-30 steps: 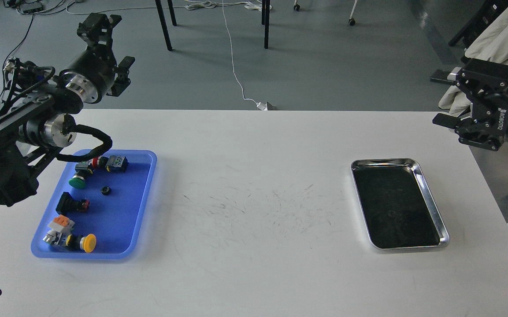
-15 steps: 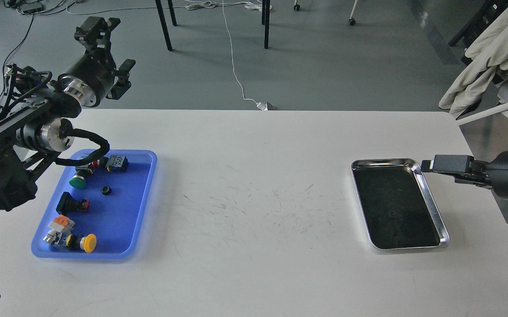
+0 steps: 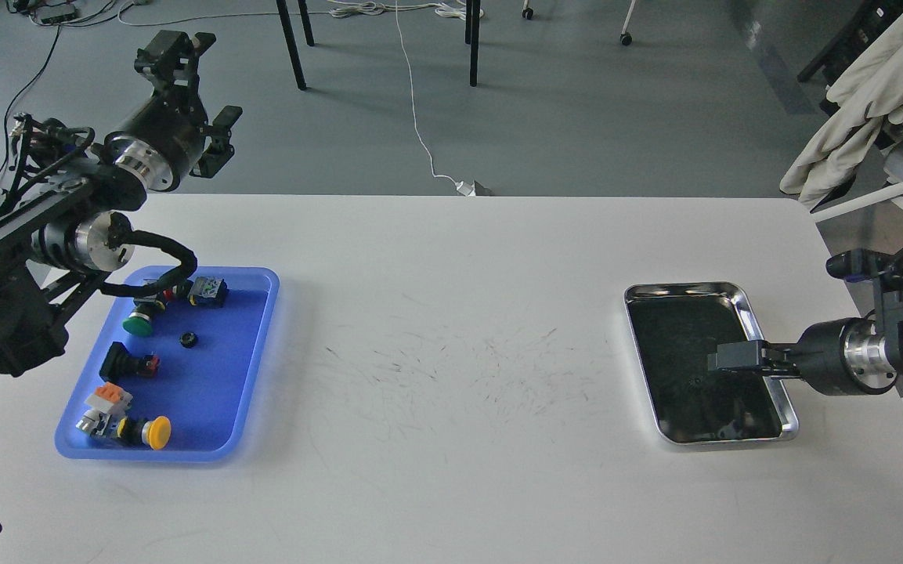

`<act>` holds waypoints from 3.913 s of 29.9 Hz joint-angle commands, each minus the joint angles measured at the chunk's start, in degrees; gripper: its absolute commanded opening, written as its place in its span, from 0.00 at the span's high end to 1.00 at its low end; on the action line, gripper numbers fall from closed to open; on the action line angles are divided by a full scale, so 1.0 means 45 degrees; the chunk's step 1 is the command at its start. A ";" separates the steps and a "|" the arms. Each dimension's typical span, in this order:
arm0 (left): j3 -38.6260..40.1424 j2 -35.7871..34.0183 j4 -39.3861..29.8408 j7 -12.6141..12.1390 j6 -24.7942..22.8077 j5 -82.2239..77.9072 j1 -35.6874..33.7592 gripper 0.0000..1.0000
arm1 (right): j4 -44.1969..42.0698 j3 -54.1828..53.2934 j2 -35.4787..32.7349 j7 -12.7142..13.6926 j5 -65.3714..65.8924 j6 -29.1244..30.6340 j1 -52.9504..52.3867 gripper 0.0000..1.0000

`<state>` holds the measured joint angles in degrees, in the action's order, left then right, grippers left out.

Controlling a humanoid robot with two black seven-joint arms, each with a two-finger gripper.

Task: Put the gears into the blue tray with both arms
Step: 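Reach the right gripper into the metal tray and grasp another black part, then carry the black part with the right gripper to mid-table and release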

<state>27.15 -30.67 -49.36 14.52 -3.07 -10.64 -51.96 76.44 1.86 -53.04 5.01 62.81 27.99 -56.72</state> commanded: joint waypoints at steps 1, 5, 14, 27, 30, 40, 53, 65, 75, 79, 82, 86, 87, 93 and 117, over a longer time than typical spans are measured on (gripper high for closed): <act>0.0021 -0.0001 -0.0008 -0.0003 0.0000 0.0001 -0.0016 0.02 | -0.0209 0.0580 0.0536 -0.0001 0.0006 0.0002 -0.0364 0.03; 0.0021 -0.0001 -0.0028 -0.0003 0.0019 0.0001 -0.0016 0.02 | -0.0423 0.1030 0.0946 -0.0001 0.0006 0.0002 -0.0676 0.05; 0.0040 -0.0021 -0.0048 -0.0003 0.0019 0.0001 -0.0036 0.02 | -0.1145 0.2104 0.1845 -0.0040 0.0006 0.0002 -0.1282 0.10; 0.0040 -0.0040 -0.0067 -0.0003 0.0019 0.0001 -0.0036 0.02 | -0.1517 0.3432 0.2588 -0.0157 0.0006 0.0002 -0.2199 0.62; 0.0040 -0.0040 -0.0067 -0.0003 0.0019 0.0001 -0.0036 0.02 | -0.1517 0.3920 0.2588 -0.0216 0.0006 0.0002 -0.2532 0.78; 0.0040 -0.0079 -0.0087 -0.0003 0.0019 0.0001 -0.0036 0.02 | -0.1615 0.4058 0.2627 -0.0235 0.0026 0.0002 -0.2610 0.91; 0.0040 -0.0079 -0.0067 -0.0003 0.0039 0.0001 -0.0036 0.02 | -0.1478 0.4058 0.2471 -0.0255 -0.0072 0.0002 -0.3079 0.91; 0.0040 -0.0079 -0.0087 -0.0003 0.0039 0.0001 -0.0036 0.02 | -0.1420 0.4058 0.2100 -0.0255 -0.0189 0.0002 -0.3314 0.02; 0.0040 -0.0060 -0.0067 -0.0003 0.0253 -0.0019 -0.0036 0.02 | -0.1459 0.4078 0.2295 -0.0255 -0.0189 0.0002 -0.3119 0.02; 0.0040 -0.0060 -0.0067 -0.0003 0.0253 -0.0019 -0.0036 0.02 | -0.1478 0.4097 0.2471 -0.0255 -0.0189 0.0002 -0.3041 0.04; 0.0040 -0.0060 -0.0067 -0.0003 0.0253 -0.0019 -0.0036 0.02 | -0.1517 0.4097 0.2646 -0.0255 -0.0189 0.0002 -0.2943 0.06; 0.0040 -0.0060 -0.0086 -0.0003 0.0253 -0.0019 -0.0036 0.02 | -0.1634 0.4117 0.3017 -0.0255 -0.0189 0.0002 -0.2826 0.08; 0.0040 -0.0079 -0.0087 -0.0003 0.0253 -0.0019 -0.0036 0.02 | -0.1712 0.4117 0.3057 -0.0255 -0.0189 0.0002 -0.2806 0.08; 0.0040 -0.0079 -0.0067 -0.0003 0.0253 -0.0019 -0.0036 0.02 | -0.2025 0.4507 0.3506 -0.0255 -0.0189 0.0002 -0.2786 0.20; 0.0021 -0.0079 -0.0067 -0.0003 0.0273 -0.0038 -0.0036 0.02 | -0.0641 0.4468 0.2862 -0.0353 -0.1669 0.0002 -0.5165 0.98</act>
<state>27.24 -31.13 -49.68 14.50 -1.85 -10.82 -52.12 70.45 22.19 -39.00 3.36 59.63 28.00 -75.45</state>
